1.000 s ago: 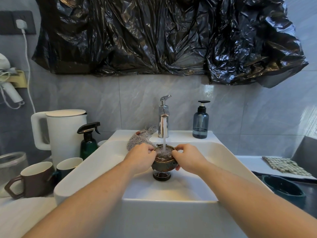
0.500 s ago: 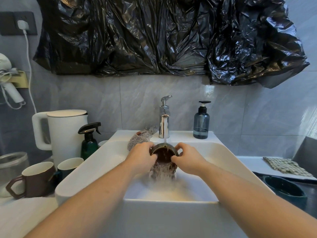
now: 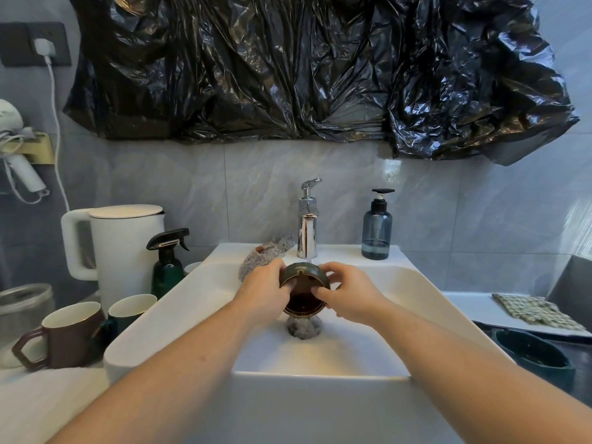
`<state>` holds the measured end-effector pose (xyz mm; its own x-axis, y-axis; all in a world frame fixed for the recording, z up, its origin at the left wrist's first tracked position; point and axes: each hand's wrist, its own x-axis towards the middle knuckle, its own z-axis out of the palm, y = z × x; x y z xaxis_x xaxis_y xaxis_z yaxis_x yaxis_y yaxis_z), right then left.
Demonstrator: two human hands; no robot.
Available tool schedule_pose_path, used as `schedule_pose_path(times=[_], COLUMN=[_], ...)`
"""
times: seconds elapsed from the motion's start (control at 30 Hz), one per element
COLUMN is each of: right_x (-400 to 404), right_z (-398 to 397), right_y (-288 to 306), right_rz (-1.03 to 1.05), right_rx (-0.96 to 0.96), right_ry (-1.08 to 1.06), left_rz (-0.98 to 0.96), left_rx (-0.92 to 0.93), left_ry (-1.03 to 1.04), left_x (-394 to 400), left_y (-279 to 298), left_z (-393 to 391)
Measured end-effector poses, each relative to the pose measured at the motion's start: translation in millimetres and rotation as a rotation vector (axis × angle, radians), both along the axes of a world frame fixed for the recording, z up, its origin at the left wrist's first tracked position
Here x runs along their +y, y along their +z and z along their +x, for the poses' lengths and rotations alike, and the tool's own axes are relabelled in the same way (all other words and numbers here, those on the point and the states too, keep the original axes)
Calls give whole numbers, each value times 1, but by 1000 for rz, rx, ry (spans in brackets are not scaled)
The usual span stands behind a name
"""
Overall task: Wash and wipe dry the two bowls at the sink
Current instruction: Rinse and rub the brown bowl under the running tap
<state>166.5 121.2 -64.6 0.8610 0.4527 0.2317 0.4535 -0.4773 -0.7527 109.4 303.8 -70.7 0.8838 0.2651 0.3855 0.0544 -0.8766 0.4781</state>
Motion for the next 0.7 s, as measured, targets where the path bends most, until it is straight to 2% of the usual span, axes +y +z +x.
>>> schedule_pose_path(times=[0.1,0.27,0.37,0.5,0.7], right_x=[2,4,3,1,4], right_z=[-1,-1,-1,-1,-3], right_y=[0,-1,-1,-1,-1], right_rz=[27,-71,-84,-91,-18], right_rx=[-21,116,104,38,31], right_ry=[6,66,56,41,49], left_rz=[-19,-117,-157,-102,-39], left_rx=[-8,16,48,139,108], left_ry=[24,31,20,4,41], left_x=[-1,-4,-4,-2,0], left_y=[2,3,2,-3,-3], left_z=[-2,0,2,5,5])
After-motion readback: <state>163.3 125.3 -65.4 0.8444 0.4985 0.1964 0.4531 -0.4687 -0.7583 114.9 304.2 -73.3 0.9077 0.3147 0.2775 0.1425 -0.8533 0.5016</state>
